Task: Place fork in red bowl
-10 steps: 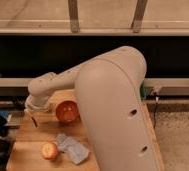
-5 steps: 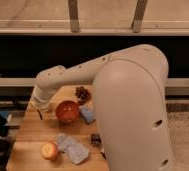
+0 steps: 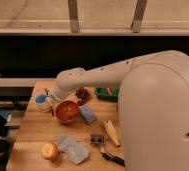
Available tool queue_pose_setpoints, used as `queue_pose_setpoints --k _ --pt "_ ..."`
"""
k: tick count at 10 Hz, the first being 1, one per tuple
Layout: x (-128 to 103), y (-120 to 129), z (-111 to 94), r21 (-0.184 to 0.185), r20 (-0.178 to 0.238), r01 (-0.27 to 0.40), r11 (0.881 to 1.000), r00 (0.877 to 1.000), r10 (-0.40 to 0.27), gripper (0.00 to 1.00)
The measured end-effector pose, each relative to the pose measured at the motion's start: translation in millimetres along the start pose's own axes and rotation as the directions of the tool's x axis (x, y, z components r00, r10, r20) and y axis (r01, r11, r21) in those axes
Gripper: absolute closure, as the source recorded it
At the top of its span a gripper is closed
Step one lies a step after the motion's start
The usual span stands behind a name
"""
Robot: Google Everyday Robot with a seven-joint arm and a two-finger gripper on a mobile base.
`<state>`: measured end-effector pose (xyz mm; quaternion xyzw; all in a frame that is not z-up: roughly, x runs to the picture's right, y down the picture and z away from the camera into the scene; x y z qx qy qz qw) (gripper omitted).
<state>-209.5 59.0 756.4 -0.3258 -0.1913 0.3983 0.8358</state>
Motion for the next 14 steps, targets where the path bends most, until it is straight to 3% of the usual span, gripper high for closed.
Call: queue_pose_setpoints --k 3,7,8,14 --pt "19.9 -24.1 -9.8 0.011 0.035 -0.086 0.996 0.996 0.086 1.00" --pt "52.2 -45.7 17.7 -0.018 0.038 -0.187 0.982 0.981 0.188 1.00" --pt "58.0 -48.6 23.3 -0.022 0.034 -0.204 0.979 0.978 0.205 0.96" --pt "81.9 -55.2 31.6 -0.029 0.003 -0.286 0.958 0.958 0.287 0.37"
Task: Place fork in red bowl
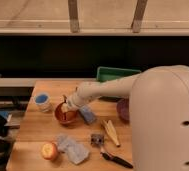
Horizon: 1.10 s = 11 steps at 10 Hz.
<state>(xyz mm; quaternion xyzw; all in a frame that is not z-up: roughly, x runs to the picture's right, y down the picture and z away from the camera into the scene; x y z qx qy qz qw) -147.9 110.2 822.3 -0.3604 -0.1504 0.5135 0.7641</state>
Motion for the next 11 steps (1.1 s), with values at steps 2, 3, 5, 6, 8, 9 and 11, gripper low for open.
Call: queue_pose_setpoints --k 2,3,5,6,8,9,11 --pt "4.1 -2.5 0.6 -0.004 -0.007 -0.013 1.000 1.000 0.012 0.31" --pt "5.0 -2.7 0.8 -0.004 -0.009 -0.013 1.000 1.000 0.013 0.31" --pt "3.0 -0.6 -1.9 0.000 -0.008 -0.003 1.000 1.000 0.003 0.31" --pt "1.1 -0.3 -4.8 0.005 -0.007 0.004 1.000 1.000 -0.004 0.31" --pt "-8.6 4.2 -17.2 0.022 0.006 0.028 0.999 1.000 -0.028 0.31" --pt "-12.1 6.4 -21.6 0.027 0.012 0.036 0.999 0.999 -0.037 0.31" --pt "-20.6 11.6 -36.1 0.050 0.034 0.058 0.997 0.998 -0.059 0.31"
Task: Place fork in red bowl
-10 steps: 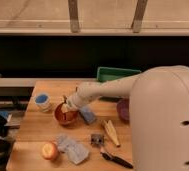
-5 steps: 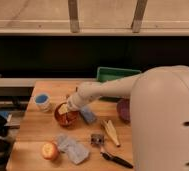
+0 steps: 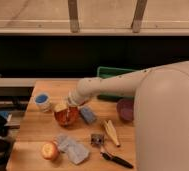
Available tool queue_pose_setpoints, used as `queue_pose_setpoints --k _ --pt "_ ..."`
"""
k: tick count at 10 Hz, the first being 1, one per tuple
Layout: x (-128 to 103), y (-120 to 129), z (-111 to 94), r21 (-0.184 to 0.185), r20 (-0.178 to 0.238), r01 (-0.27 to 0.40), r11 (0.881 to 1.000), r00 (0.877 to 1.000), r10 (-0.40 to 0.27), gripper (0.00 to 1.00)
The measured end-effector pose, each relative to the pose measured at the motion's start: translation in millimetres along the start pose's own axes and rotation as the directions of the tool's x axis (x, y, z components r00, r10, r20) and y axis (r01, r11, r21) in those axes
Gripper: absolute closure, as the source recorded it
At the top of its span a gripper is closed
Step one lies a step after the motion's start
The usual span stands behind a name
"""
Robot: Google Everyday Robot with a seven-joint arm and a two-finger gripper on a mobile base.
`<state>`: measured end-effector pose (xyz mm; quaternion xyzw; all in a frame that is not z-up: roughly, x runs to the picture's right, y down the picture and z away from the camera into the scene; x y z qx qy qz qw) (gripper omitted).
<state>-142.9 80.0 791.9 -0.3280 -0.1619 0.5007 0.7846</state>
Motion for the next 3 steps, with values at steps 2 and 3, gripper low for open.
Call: queue_pose_setpoints --k 2,3 --pt "-6.6 5.5 -9.7 0.029 0.006 0.006 1.000 1.000 -0.007 0.31" --pt "-6.7 5.9 -9.5 0.028 0.006 0.006 1.000 1.000 -0.007 0.31"
